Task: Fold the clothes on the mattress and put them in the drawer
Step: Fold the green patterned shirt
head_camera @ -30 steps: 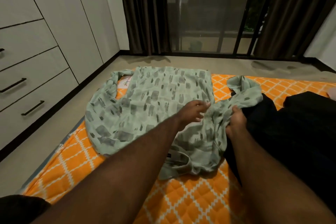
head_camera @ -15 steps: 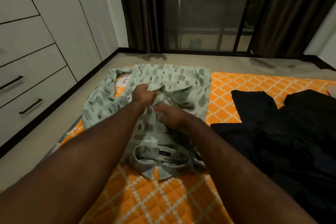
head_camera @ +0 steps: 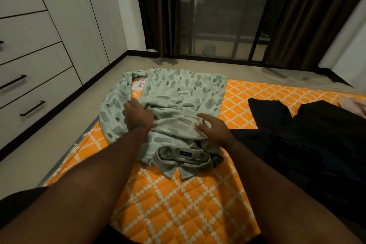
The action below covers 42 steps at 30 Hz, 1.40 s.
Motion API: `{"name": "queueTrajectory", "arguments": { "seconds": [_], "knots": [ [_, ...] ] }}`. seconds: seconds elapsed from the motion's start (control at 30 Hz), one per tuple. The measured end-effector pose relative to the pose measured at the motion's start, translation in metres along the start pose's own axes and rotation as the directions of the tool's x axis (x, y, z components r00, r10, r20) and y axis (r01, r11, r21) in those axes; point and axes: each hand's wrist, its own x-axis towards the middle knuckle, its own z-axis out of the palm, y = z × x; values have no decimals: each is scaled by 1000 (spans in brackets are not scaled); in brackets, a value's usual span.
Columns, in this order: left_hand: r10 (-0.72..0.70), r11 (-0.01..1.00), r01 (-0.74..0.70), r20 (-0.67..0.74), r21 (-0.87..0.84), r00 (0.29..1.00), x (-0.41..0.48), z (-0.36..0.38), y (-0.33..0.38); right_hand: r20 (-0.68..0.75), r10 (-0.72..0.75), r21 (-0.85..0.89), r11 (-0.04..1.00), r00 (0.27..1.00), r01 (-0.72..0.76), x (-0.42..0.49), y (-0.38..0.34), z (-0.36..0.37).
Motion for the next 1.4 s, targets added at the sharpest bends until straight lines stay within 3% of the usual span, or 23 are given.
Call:
{"name": "queueTrajectory", "arguments": {
  "seconds": [0.07, 0.1, 0.17, 0.2, 0.23, 0.37, 0.43, 0.5, 0.57, 0.63, 0.73, 0.83, 0.9, 0.97, 1.07, 1.13, 1.23, 1.33, 1.4],
  "knots": [
    [381, 919, -387, 76, 76, 921, -16, 5, -2, -176, 53, 17, 999, 983, -51, -8, 1, -8],
    [493, 862, -507, 231, 4, 839, -24, 4, -1, -204, 59, -13, 998, 977, -63, -14, 2, -12],
    [511, 807, -580, 626, -112, 589, -44, -1, 6, -103, 71, -93, 992, 992, -81, -24, 4, -15],
    [483, 777, -617, 746, -124, 458, -55, -5, 10, -6, 84, -150, 985, 996, -84, -31, 2, -15],
    [463, 750, -649, 800, -125, 382, -66, -9, 14, 74, 102, -232, 969, 992, -83, -37, 1, -12],
    [550, 743, -620, 757, -251, 353, -96, -11, 10, 114, 58, -391, 920, 992, -9, -50, -4, 1],
    [546, 734, -614, 790, -290, 280, -105, -13, 6, 80, 4, -427, 904, 997, 31, -54, -9, 6],
    [537, 659, -712, 814, -242, 220, -115, -16, 5, 26, -46, -423, 905, 999, 52, -57, -16, 10],
    [560, 593, -781, 797, -194, 226, -121, -21, 6, -35, -80, -412, 909, 996, 58, -60, -23, 12],
    [557, 602, -777, 795, -185, 241, -121, -22, 4, -56, -111, -436, 897, 992, 76, -62, -29, 15],
    [496, 628, -760, 838, -165, 228, -119, -22, 3, 52, -110, -501, 857, 993, 121, -64, -37, 20],
    [462, 591, -788, 874, -174, 154, -119, -26, 8, 324, 119, -700, 698, 939, 153, -68, -46, 23],
    [412, 611, -774, 901, -165, 133, -115, -34, 15, 405, 303, -757, 640, 862, 131, -71, -46, 23],
    [421, 661, -734, 888, -158, 187, -105, -39, 25, 442, 347, -732, 673, 827, 108, -68, -43, 20],
    [513, 678, -725, 785, -123, 347, -79, -46, 40, 459, 307, -606, 794, 834, 41, -51, -43, 9],
    [545, 668, -742, 717, -56, 436, -59, -48, 50, 380, 229, -481, 877, 896, -21, -37, -46, 0],
    [536, 659, -751, 674, 43, 509, -33, -40, 63, 140, 93, -325, 945, 986, -43, -13, -51, -9],
    [531, 672, -738, 652, 65, 540, -13, -17, 74, -10, 86, -217, 972, 996, -86, 20, -48, -16],
    [538, 683, -729, 641, 49, 547, -3, 3, 84, -92, 180, 4, 984, 979, -181, 47, -36, -22]
  ]
}}
